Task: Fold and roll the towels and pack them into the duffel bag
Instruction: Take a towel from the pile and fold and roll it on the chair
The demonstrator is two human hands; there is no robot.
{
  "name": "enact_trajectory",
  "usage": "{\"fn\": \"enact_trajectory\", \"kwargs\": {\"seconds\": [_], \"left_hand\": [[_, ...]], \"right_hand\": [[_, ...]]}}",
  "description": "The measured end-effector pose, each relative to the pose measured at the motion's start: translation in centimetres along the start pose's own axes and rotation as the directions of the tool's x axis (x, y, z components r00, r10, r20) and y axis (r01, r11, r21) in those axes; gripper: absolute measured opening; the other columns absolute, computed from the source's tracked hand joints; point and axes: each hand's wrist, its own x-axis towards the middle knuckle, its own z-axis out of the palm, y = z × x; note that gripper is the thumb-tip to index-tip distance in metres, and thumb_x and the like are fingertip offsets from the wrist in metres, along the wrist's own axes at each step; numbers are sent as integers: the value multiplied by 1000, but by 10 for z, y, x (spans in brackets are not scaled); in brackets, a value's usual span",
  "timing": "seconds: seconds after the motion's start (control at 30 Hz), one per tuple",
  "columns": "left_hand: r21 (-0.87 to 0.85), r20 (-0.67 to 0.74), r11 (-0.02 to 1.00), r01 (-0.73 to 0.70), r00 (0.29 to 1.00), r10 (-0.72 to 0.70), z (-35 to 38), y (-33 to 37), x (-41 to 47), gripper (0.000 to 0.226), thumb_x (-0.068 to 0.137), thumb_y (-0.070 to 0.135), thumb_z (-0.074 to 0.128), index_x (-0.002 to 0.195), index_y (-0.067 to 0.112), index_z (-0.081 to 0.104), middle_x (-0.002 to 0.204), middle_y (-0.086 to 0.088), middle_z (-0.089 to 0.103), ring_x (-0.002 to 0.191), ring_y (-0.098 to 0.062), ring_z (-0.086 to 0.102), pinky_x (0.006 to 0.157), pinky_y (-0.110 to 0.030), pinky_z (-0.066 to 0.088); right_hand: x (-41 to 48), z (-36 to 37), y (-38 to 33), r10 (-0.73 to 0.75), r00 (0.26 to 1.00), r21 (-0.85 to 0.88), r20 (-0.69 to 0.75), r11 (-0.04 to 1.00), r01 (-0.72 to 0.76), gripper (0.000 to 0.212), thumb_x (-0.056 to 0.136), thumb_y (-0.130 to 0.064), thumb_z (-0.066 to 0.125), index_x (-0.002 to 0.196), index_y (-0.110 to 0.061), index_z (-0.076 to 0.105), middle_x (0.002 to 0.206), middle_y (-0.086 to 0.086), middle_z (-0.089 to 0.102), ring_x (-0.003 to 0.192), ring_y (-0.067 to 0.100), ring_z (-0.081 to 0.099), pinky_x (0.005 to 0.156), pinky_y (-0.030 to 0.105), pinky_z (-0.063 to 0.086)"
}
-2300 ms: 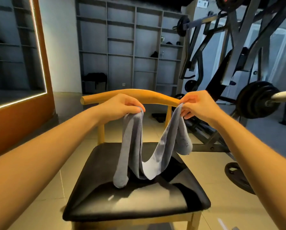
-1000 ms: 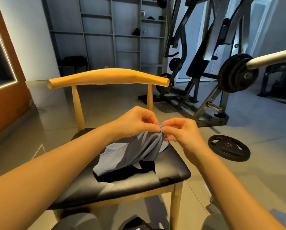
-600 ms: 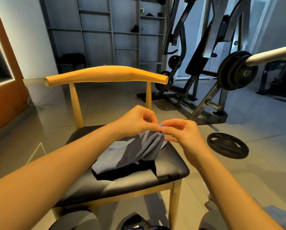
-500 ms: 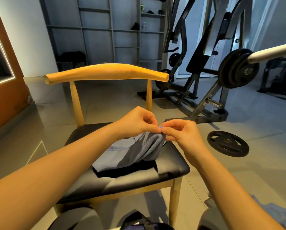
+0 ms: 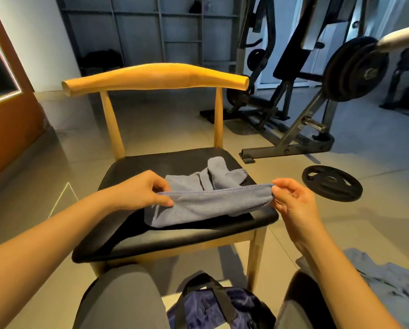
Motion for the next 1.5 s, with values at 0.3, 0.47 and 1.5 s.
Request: {"fn": "enact_trajectory", "kwargs": {"seconds": [0.3, 0.47, 1.5], "left_hand": [[-246, -108, 965, 87, 987, -116, -19, -8, 8, 9, 93, 15, 72, 95, 16, 80, 96, -2, 77, 89, -18, 68, 80, -31, 54], [-357, -329, 933, -31, 940, -95, -11, 20, 48, 9, 93, 17, 71, 91, 20, 80, 88, 4, 76, 84, -10, 65, 72, -27, 47], [-127, 82, 992, -16, 996, 27, 63, 80, 203, 14, 90, 14, 74, 97, 21, 83, 94, 5, 79, 96, -15, 71, 93, -36, 59]], "right_hand": [[-5, -12, 12, 81, 994, 31, -77, 996, -79, 16, 100, -4, 56, 99, -12, 70, 106, 16, 73, 105, 33, 69, 89, 41, 57], [-7, -13, 17, 102, 991, -21, -82, 994, -104, 22, 101, -3, 50, 99, -8, 71, 98, 15, 72, 97, 29, 68, 79, 34, 57], [140, 15, 40, 285, 953, -554, -100, 780, -291, 45, 78, -52, 75, 65, -16, 51, 63, 7, 55, 65, 26, 56, 67, 42, 49]]}}
